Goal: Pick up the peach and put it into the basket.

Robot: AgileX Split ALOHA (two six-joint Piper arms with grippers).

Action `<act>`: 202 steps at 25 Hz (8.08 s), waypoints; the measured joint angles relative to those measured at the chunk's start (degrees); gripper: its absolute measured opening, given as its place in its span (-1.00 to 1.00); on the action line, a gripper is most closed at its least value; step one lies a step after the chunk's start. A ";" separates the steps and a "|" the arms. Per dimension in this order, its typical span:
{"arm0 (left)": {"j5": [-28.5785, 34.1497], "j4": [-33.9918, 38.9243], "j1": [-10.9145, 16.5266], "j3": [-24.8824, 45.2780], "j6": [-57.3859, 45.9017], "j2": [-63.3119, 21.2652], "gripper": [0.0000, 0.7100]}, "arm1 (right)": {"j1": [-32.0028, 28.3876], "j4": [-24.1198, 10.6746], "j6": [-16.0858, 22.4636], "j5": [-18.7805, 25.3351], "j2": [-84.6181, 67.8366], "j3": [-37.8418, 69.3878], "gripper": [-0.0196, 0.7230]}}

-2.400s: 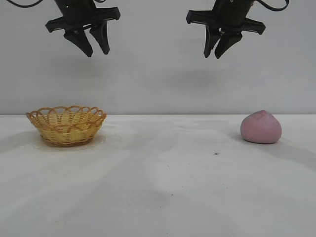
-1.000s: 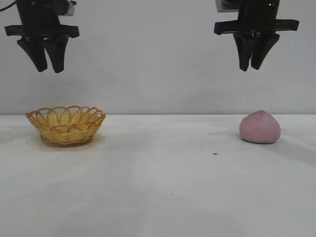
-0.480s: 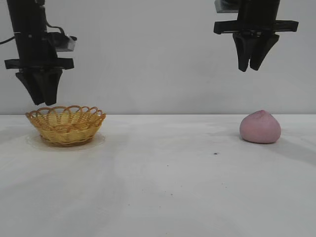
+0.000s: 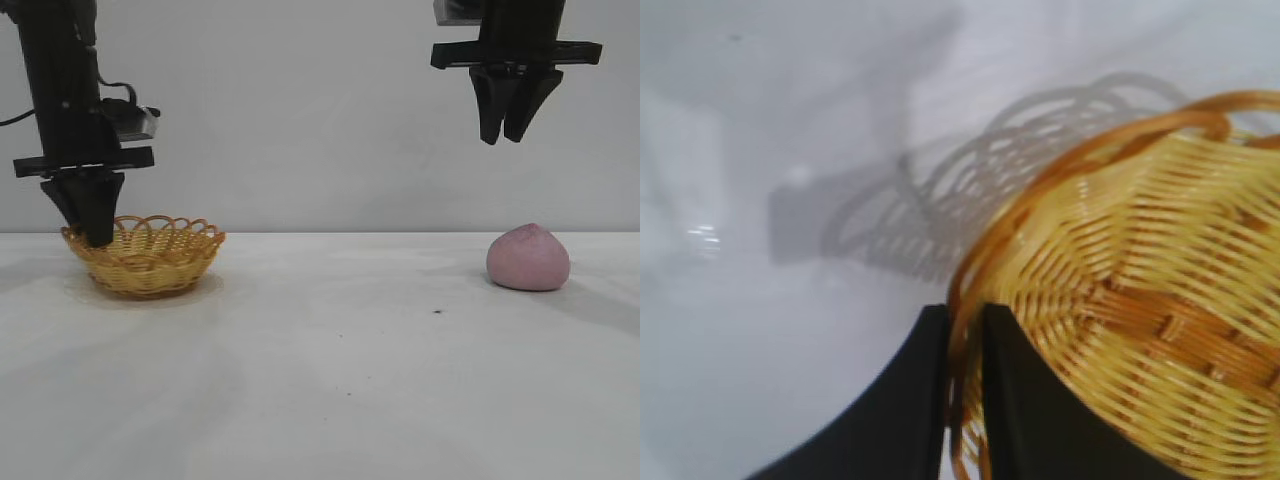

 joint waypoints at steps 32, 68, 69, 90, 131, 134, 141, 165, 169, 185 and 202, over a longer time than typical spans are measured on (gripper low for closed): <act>-46.97 -47.81 -12.43 53.37 5.08 -20.61 -0.80 | 0.00 3.69 -2.78 2.06 -2.11 0.00 -0.39; -35.82 19.39 2.87 70.81 -10.93 -64.86 -0.08 | 0.00 8.07 -4.37 -3.80 -5.11 11.07 -0.39; -34.76 19.78 2.87 72.48 -11.19 -69.82 -0.08 | 0.00 8.07 -4.37 -4.37 -5.47 11.99 -0.39; 4.08 22.80 2.87 87.72 -15.34 -138.24 -0.08 | 0.00 8.59 -4.72 -6.99 -6.01 13.03 -0.39; -4.53 22.30 2.87 90.31 -10.40 -138.24 -0.08 | 0.00 6.48 -5.54 -4.05 -1.49 13.03 -0.39; -4.53 22.30 2.87 90.35 -10.40 -138.24 -0.08 | 0.00 6.33 -5.14 -4.05 1.79 13.03 -0.39; -4.53 22.30 2.87 90.35 -10.40 -138.24 -0.08 | 0.65 -0.56 -2.78 -4.80 3.37 13.03 -0.95; -4.53 22.30 2.87 90.35 -10.40 -138.24 -0.08 | 18.01 9.24 -7.56 -12.86 -4.40 13.03 -0.95; -4.53 22.30 2.87 90.35 -10.40 -138.24 -0.08 | 18.25 9.48 -7.56 -14.34 -1.41 13.03 -0.95; -4.53 22.39 2.87 90.35 -10.40 -138.24 -0.08 | 17.23 9.94 -6.19 -14.15 -3.42 11.86 0.13; -4.53 22.39 2.87 90.35 -10.40 -138.24 -0.08 | -9.61 4.53 2.57 -11.51 -30.05 42.82 0.10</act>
